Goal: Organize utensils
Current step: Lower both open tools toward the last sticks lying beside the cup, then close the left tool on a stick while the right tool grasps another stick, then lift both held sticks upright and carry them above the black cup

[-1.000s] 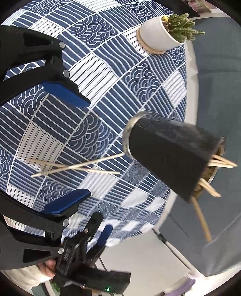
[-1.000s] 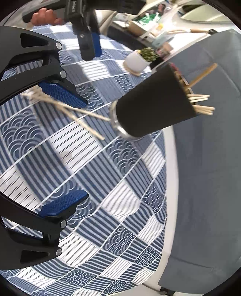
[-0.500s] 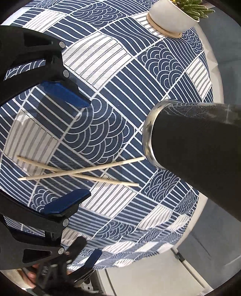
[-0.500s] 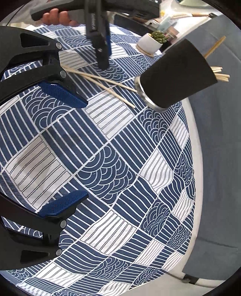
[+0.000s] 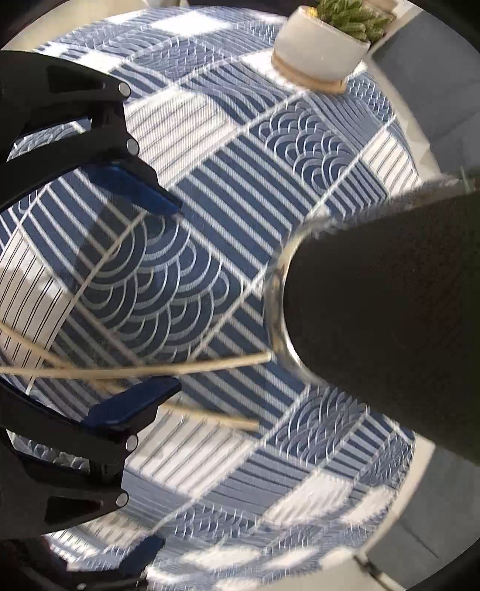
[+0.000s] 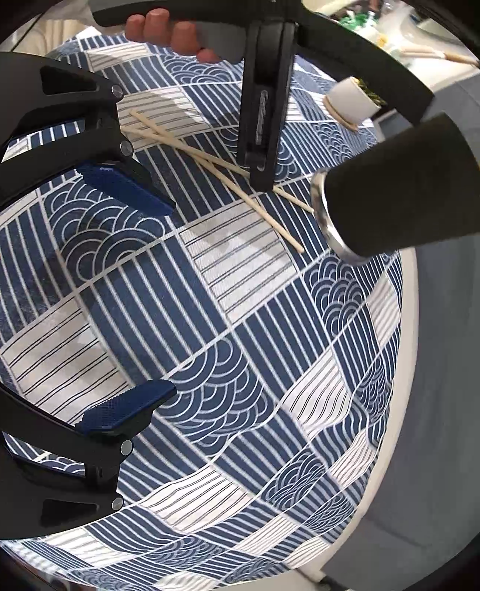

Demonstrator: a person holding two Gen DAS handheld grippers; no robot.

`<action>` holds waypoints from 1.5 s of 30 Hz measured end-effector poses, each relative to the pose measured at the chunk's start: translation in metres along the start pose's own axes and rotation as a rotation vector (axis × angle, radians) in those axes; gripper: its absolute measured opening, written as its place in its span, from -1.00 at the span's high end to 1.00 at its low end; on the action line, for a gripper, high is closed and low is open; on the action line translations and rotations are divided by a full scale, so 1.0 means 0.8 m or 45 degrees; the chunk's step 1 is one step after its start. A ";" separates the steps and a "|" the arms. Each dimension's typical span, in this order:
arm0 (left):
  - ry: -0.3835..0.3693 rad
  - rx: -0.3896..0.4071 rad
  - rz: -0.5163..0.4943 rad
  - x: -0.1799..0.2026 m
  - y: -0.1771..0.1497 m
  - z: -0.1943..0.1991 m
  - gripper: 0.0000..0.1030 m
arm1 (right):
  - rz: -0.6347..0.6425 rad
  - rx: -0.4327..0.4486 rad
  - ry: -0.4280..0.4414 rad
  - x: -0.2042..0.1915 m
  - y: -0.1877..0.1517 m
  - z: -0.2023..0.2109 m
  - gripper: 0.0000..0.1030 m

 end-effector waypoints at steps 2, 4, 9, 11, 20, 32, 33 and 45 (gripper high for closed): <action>0.001 -0.013 0.026 -0.001 0.002 -0.001 -0.66 | 0.026 -0.012 -0.005 -0.006 0.004 -0.004 -0.66; 0.004 -0.020 0.034 -0.006 0.003 0.000 -0.52 | 0.037 -0.019 -0.004 -0.010 0.007 -0.007 -0.66; 0.007 -0.051 0.061 -0.032 0.001 0.005 -0.16 | 0.054 -0.030 0.009 -0.025 0.019 -0.017 -0.66; 0.009 -0.059 0.072 -0.044 -0.001 0.004 -0.11 | 0.072 -0.038 0.017 -0.035 0.024 -0.021 -0.66; 0.034 -0.082 0.176 -0.108 -0.016 -0.001 -0.05 | 0.100 -0.057 0.069 -0.095 0.038 -0.046 -0.66; 0.068 -0.114 0.340 -0.183 -0.031 -0.007 0.24 | -0.114 -0.156 -0.110 -0.089 0.040 -0.070 -0.69; 0.068 -0.117 0.350 -0.180 -0.031 -0.007 0.31 | -0.109 -0.163 -0.109 -0.090 0.041 -0.071 -0.69; -0.004 -0.124 0.292 -0.125 -0.076 0.010 0.90 | -0.123 -0.140 -0.127 -0.055 0.037 -0.041 0.91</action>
Point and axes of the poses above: each gripper's, at about its wrist camera, not at the fingertips, and z roughly against the way its jaws point, x to its right, y to its top, the point moved 7 cm from there along -z, roughly the way its jaws point, and after that the axes turned 10 degrees about y, right-handed, at the moved point
